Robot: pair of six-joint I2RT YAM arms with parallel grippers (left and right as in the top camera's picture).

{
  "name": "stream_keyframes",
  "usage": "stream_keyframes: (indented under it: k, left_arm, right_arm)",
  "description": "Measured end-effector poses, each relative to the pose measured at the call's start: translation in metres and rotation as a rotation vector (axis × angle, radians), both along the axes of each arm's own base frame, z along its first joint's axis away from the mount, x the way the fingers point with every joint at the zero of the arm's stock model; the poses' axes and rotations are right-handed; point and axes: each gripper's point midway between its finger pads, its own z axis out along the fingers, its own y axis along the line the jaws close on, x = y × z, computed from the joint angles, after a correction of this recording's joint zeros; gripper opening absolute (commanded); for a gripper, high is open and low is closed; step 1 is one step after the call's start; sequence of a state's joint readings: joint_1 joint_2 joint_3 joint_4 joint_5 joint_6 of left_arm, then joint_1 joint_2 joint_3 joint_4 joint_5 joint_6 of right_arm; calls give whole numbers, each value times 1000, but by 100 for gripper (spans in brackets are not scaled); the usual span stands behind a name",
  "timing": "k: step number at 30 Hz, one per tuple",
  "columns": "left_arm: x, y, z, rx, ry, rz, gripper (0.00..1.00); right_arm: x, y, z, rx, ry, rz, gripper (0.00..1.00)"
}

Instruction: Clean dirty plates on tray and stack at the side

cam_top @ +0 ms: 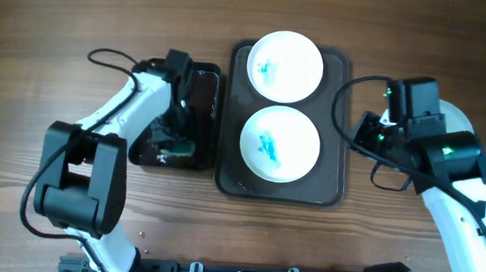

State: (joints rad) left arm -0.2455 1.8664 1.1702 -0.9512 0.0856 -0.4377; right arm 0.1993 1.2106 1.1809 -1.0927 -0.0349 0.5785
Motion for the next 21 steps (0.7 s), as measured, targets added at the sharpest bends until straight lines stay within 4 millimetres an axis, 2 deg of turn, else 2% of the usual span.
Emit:
stream_keyframes:
  k: [1,2,7,9,13,14,17,19,21]
  left_arm:
    - [0,-2,-6,0,-13,-4,9]
    - [-1,-2,-11,6,-29,-13,4]
    - [-2,4,-10,32,-73,18,4]
    - [-4,5,-10,34,-64,25,29]
    - [-16,9,-4,45,0,38,63]
    - [-22,11,0,51,30,44,68]
    - [-19,13,9,48,29,48,75]
    - [-9,13,19,41,-13,55,73]
    - [-4,15,26,47,-45,59,66]
  right_arm:
    - [0,-2,0,4,1,-6,42]
    - [1,-2,0,6,1,-7,42]
    - [-1,-2,-1,10,9,1,42]
    - [-1,-2,-1,11,10,3,42]
    - [-2,-1,-1,12,10,10,42]
    - [-1,-1,-1,12,9,11,42]
    - [-2,-1,-1,13,10,11,43]
    - [-2,-1,-1,12,11,11,43]
    - [-3,-1,-1,10,15,14,44]
